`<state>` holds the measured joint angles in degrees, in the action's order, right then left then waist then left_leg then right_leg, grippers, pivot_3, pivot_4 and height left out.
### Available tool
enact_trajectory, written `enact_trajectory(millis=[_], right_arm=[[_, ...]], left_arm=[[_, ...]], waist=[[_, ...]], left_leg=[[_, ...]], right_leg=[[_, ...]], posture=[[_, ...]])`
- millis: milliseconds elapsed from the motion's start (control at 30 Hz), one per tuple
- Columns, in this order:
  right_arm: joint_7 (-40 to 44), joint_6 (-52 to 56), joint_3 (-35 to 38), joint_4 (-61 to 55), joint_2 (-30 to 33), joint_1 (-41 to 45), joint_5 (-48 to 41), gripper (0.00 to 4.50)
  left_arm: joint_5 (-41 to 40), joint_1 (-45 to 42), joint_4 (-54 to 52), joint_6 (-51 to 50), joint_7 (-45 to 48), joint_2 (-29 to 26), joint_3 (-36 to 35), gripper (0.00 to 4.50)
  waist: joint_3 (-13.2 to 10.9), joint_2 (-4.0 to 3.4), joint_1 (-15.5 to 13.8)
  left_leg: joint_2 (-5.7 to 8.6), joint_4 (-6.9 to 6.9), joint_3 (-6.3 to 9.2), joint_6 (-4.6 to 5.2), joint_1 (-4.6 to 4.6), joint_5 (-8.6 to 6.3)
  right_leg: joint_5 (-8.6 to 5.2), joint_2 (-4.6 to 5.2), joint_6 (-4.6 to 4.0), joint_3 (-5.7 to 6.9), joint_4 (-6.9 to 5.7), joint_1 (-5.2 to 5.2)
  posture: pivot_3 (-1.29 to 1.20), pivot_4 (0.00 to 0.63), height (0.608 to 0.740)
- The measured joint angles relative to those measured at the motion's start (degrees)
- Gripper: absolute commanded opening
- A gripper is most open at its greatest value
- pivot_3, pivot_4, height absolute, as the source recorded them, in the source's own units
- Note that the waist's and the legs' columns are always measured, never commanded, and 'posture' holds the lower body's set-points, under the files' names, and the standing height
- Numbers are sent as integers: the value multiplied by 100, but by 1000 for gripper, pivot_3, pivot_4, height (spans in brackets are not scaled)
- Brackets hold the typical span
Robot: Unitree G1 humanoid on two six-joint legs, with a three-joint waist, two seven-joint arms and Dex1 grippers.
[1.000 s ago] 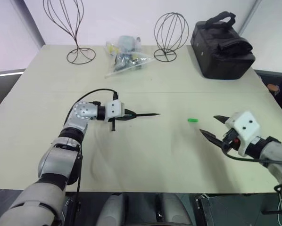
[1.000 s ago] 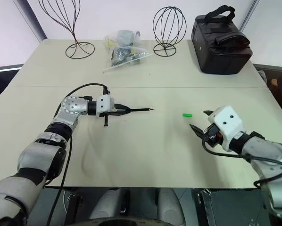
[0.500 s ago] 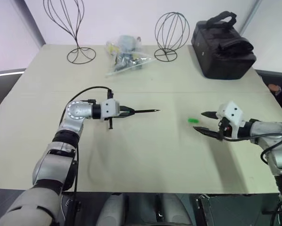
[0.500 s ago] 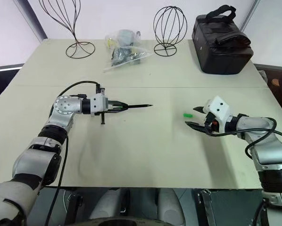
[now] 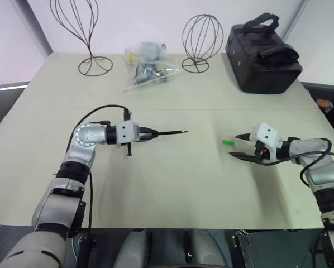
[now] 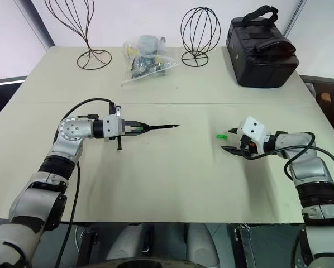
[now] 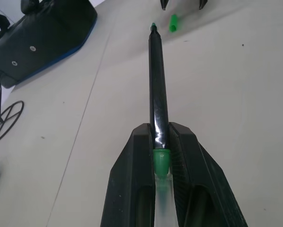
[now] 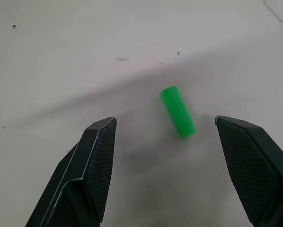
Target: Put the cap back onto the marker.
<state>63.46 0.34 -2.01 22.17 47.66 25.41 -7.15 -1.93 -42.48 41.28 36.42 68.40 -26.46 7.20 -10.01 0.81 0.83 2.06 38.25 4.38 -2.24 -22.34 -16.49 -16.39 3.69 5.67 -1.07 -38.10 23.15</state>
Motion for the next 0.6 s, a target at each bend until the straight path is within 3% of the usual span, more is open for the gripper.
enact_trajectory(millis=[600], right_arm=[[176,-632,-211,1313,-391,746,358,3390]], left_arm=[[2,242,-405,-189,-382,-114,9,33]], waist=[[1,-2,11]], left_leg=[[1,0,-3,0,0,0]], right_leg=[[0,0,0,-3,0,2]], posture=[[0,150,740]])
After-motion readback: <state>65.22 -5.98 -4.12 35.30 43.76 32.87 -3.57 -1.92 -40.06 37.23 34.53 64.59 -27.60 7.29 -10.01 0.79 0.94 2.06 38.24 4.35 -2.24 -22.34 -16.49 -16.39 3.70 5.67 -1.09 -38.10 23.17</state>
